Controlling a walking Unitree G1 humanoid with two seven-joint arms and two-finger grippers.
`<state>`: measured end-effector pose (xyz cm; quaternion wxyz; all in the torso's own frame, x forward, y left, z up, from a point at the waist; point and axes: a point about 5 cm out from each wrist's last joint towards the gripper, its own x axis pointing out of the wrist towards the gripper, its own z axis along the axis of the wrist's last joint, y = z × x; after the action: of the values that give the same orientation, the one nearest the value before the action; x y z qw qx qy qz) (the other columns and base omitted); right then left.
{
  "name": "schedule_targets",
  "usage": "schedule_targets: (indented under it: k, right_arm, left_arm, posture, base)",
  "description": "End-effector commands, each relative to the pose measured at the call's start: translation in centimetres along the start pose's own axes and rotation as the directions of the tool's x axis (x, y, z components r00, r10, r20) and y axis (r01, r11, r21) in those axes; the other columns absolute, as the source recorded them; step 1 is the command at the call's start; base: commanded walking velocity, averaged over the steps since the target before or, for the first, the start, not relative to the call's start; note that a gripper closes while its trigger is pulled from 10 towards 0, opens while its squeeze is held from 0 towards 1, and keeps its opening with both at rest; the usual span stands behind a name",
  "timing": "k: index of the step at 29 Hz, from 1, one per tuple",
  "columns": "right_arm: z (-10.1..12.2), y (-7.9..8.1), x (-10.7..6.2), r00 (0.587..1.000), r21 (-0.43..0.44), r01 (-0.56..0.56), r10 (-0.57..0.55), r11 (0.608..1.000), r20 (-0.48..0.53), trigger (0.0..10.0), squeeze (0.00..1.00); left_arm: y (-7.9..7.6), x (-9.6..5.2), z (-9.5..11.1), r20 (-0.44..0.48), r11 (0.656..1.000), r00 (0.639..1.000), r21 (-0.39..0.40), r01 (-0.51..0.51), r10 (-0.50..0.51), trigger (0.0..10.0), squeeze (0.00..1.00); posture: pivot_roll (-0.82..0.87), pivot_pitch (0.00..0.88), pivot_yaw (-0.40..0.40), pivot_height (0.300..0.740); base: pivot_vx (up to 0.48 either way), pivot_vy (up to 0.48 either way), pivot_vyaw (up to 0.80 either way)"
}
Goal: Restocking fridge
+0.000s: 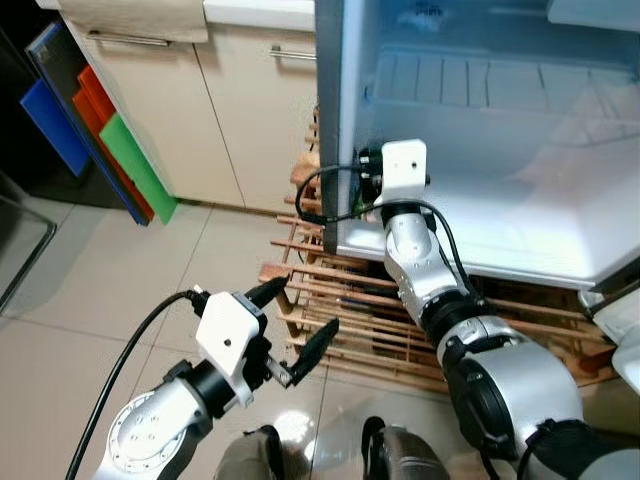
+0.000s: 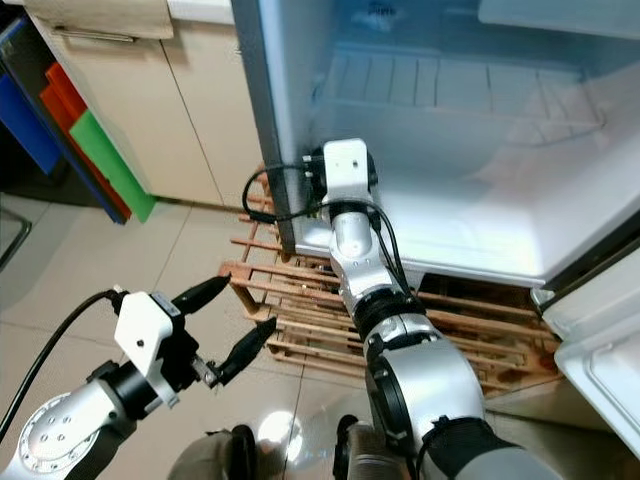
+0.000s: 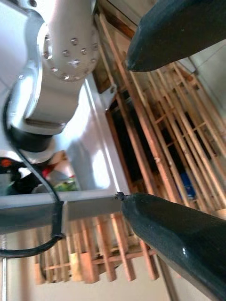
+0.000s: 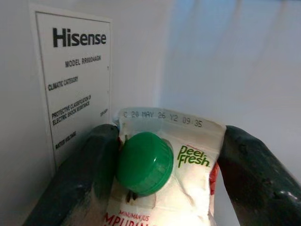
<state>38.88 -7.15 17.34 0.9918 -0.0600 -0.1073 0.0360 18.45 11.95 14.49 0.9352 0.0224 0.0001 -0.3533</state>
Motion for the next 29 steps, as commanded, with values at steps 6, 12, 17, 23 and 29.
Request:
schedule_targets:
  k: [6,12,17,23,29]
  right_arm:
    - [-0.9,-0.1,0.0,0.996,0.038,0.018,-0.014,0.999,-0.089,10.0,1.0]
    - [1.0,-0.2,0.8,1.0,0.04,0.02,-0.02,0.999,0.003,10.0,1.0]
    - [2.8,-0.3,1.3,0.994,0.027,0.058,-0.061,0.998,0.092,10.0,1.0]
    - [4.7,-0.1,1.7,0.98,0.047,0.065,-0.072,0.997,0.186,10.0,1.0]
    - [7.2,0.3,2.0,0.947,0.069,0.069,-0.087,0.995,0.308,10.0,1.0]
  left_arm:
    - [-0.6,-0.1,0.1,-0.017,1.0,1.0,-0.014,0.001,-0.001,10.0,0.0]
    - [-0.6,0.1,0.1,-0.02,1.0,1.0,-0.011,-0.006,0.006,10.0,0.0]
    - [-0.5,0.5,0.1,-0.016,1.0,1.0,-0.006,-0.007,0.006,10.0,0.0]
    - [-0.4,0.8,0.1,-0.012,1.0,1.0,0.004,-0.002,0.002,10.0,0.0]
    - [-0.1,1.3,0.0,-0.007,1.0,1.0,0.012,0.004,-0.004,10.0,0.0]
  posture:
    - [0.21,0.33,0.056,0.74]
    - [0.2,0.324,0.047,0.74]
    - [0.19,0.316,0.043,0.74]
    - [0.18,0.307,0.042,0.74]
    - [0.16,0.291,0.045,0.74]
  base:
    - [0.0,0.0,0.0]
    - [0.0,0.0,0.0]
    - [0.0,0.0,0.0]
    - [0.0,0.0,0.0]
    - [0.0,0.0,0.0]
